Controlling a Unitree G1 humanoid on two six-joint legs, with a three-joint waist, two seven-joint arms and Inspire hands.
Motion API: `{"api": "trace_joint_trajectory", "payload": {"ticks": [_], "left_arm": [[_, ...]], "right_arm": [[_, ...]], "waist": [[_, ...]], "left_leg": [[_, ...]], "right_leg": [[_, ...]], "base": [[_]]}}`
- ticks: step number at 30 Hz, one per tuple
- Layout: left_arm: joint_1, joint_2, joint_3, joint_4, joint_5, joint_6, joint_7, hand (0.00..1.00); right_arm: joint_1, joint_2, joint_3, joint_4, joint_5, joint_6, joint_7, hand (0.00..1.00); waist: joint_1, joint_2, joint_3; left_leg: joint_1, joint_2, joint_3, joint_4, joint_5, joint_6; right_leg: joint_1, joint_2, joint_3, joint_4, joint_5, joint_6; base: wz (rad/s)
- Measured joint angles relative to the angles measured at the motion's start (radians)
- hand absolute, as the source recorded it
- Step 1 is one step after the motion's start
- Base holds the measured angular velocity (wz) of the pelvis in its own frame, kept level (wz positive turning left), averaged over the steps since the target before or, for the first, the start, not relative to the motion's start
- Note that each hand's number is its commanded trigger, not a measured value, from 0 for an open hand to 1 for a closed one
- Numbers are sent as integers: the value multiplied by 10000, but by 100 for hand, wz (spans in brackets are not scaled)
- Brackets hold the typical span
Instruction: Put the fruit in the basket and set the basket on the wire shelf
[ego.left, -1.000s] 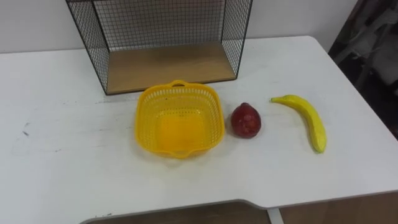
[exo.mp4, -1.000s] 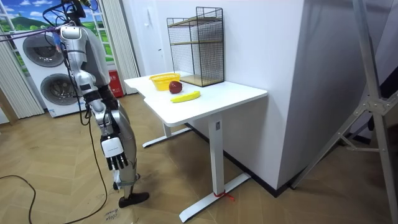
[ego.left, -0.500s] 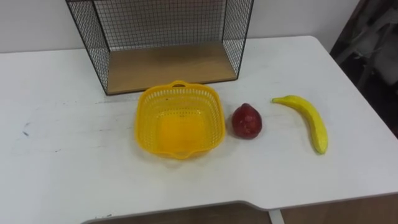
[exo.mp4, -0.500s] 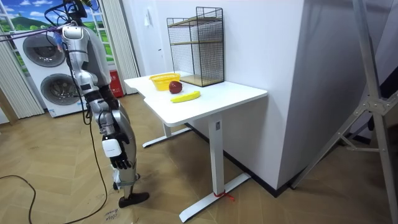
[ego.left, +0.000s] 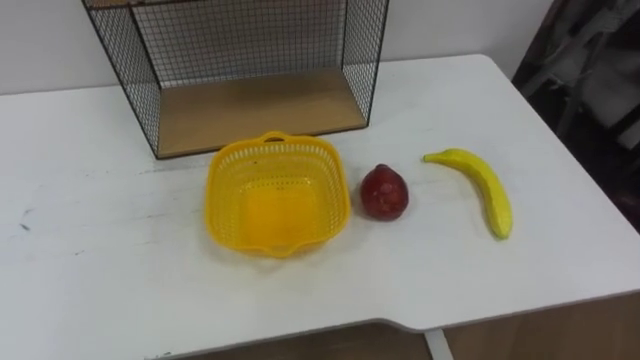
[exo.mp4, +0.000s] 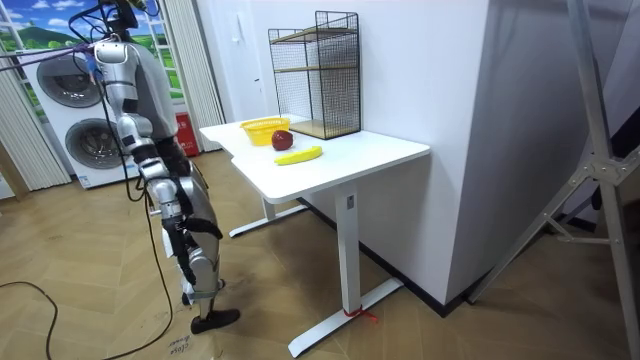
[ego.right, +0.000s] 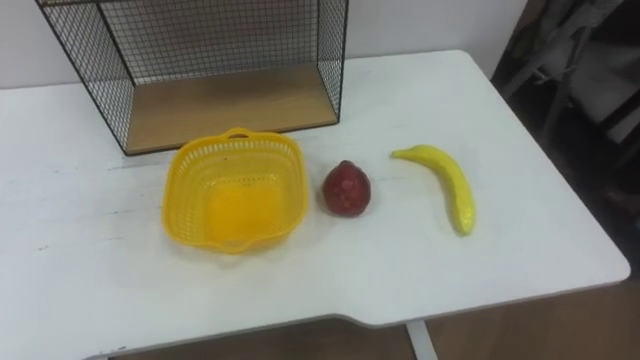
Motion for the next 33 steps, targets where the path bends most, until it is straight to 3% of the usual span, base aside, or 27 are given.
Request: {"api": "trace_joint_trajectory", "payload": {"ticks": [6,13,18,27,33], "left_arm": [[128,42,24,-23,1,-215,196,0],[170,60,26,-322,6,-449,205,0],[206,131,-151,-442,-12,-593,212,0],[158,167,-400,-576,34,-697,209,0],[83,167,-625,-494,30,-687,207,0]], "right_arm": [[-176,-231,-80,-2321,-317,-631,-1405,0],[-377,-380,-132,-5843,-1344,-1000,-3027,0],[-507,-486,-40,-7748,-2683,-1485,-3774,0],[-552,-587,722,-10459,-5072,-1601,-3698,0],[-784,-826,1612,-11124,-5377,-1597,-3025,0]], "waist": [[-29,-65,-14],[-12,-102,2],[66,-230,68],[286,-221,51],[386,-247,48]], "left_leg": [[-104,-28,1,18,3,6],[-395,-64,-11,45,16,23],[-474,-54,-18,28,16,22],[-588,-50,-11,-15,17,22],[-556,-44,-25,-50,17,22]], "right_leg": [[-163,-4,120,34,-23,31],[-375,6,29,99,5,41],[-421,14,-49,1,5,41],[-543,12,-85,28,12,44],[-514,12,-112,36,22,33]], "base": [[-2],[-2],[6],[0],[0]]}}
